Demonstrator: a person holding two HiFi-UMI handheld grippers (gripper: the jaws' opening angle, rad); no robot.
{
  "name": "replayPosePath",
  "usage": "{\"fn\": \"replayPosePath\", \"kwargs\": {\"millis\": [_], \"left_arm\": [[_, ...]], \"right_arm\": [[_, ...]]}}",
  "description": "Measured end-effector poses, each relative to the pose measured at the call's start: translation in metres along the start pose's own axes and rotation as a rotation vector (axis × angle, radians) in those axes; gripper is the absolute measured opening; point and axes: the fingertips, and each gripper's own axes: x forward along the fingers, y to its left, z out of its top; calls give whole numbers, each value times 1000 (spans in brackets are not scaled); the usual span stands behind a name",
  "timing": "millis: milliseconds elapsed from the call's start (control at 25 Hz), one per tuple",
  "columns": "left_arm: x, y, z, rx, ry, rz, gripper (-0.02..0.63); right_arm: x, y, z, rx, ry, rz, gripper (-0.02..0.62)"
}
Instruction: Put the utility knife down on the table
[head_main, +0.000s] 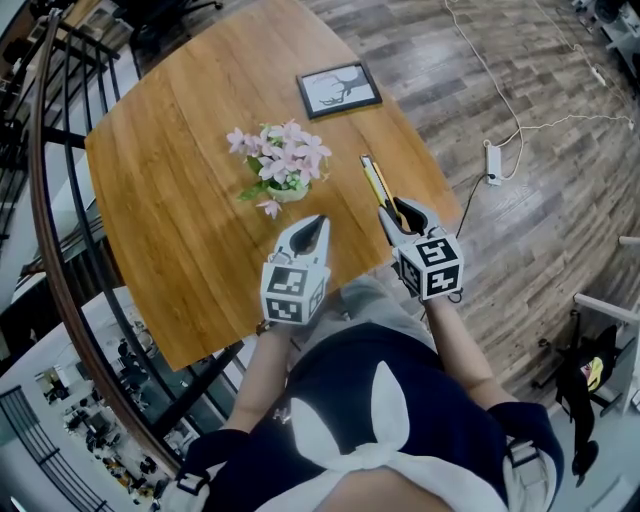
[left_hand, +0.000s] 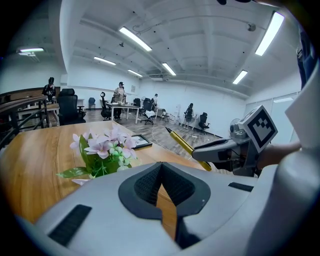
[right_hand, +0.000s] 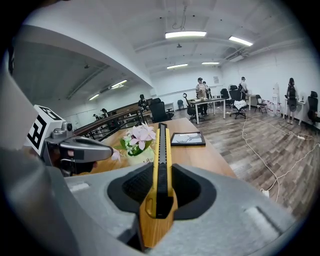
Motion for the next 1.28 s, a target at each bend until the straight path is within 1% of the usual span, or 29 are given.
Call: {"fn": "replayPosePath", "kwargs": {"millis": [560,1280], "left_arm": [[3,2,-9,-9,14,1,17],[4,4,-8,-14,12,13,17]], "right_arm": [[13,1,-15,-17,49,10,117],[22,2,-28,-44,86,27,117]]}}
